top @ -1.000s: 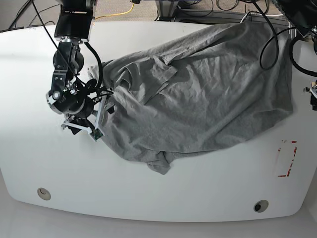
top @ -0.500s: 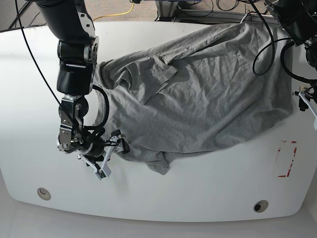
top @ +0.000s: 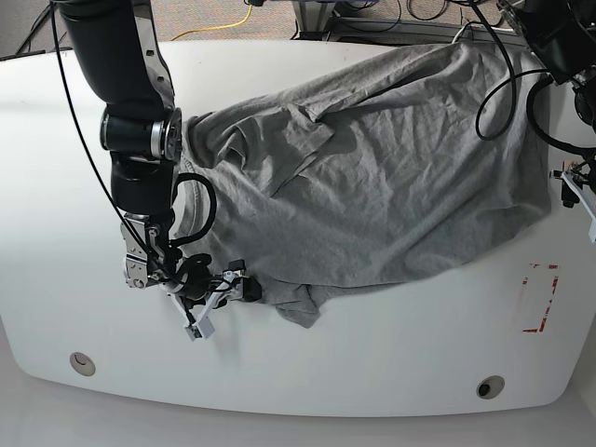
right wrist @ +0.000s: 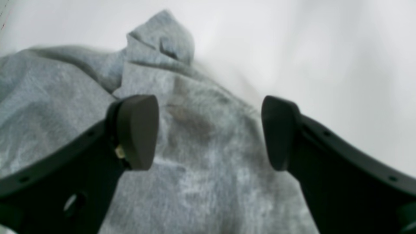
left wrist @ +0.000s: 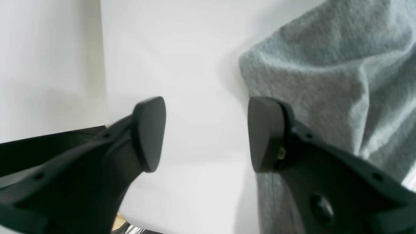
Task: Layout the t-shirt on the table in an organized manner, then fold the t-shirt properly
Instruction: 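Move the right gripper to the shirt's hem edge and grasp it, then lower the left gripper to the opposite hem corner and grasp it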
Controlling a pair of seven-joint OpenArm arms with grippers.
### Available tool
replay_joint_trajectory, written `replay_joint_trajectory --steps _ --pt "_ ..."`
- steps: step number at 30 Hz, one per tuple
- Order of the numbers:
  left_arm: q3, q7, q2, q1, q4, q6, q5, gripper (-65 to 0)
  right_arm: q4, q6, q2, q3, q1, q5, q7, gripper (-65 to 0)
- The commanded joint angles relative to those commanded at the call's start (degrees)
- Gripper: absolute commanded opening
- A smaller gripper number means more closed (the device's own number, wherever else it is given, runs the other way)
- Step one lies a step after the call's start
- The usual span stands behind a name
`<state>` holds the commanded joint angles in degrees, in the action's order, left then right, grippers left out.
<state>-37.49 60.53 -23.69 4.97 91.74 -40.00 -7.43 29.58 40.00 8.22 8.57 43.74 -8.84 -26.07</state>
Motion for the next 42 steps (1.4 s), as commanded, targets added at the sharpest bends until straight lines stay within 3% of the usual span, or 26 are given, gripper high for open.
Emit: replay_joint_trajectory --steps 9,12,14,17,33,39,42 --pt "-0.09 0.00 0.00 -0.09 0.00 0.00 0.00 -27.6 0.35 0.00 -0.35 0.00 -2.64 0.00 0.35 -19.8" --pt "-0.09 0.00 0.00 -0.09 0.00 0.00 0.00 -27.6 0.35 0.00 -0.35 0.00 -2.81 0.00 0.35 -30.8" --pt "-0.09 0.00 0.00 -0.09 0.00 0.00 0.00 -27.6 0.35 0.00 -0.35 0.00 -2.81 0.00 0.35 -42.0" --pt "-0.09 0.00 0.00 -0.09 0.00 0.00 0.00 -27.6 0.35 0.00 0.00 0.00 -2.90 0.00 0.35 -64.2" --pt "0.18 -0.09 0.26 0.18 -0.53 0.00 0.00 -27.6 12.31 0.00 6.15 0.26 -14.07 -0.44 -2.90 -64.8" --pt "0.18 -1.49 4.22 3.08 -1.05 0.00 0.09 -27.2 14.59 0.00 6.42 0.26 -15.91 -0.44 -2.99 -64.8" --pt "0.35 -2.99 5.54 4.92 -5.98 0.00 0.09 -27.2 14.59 0.00 6.15 0.18 -16.00 -0.44 -2.99 -64.8"
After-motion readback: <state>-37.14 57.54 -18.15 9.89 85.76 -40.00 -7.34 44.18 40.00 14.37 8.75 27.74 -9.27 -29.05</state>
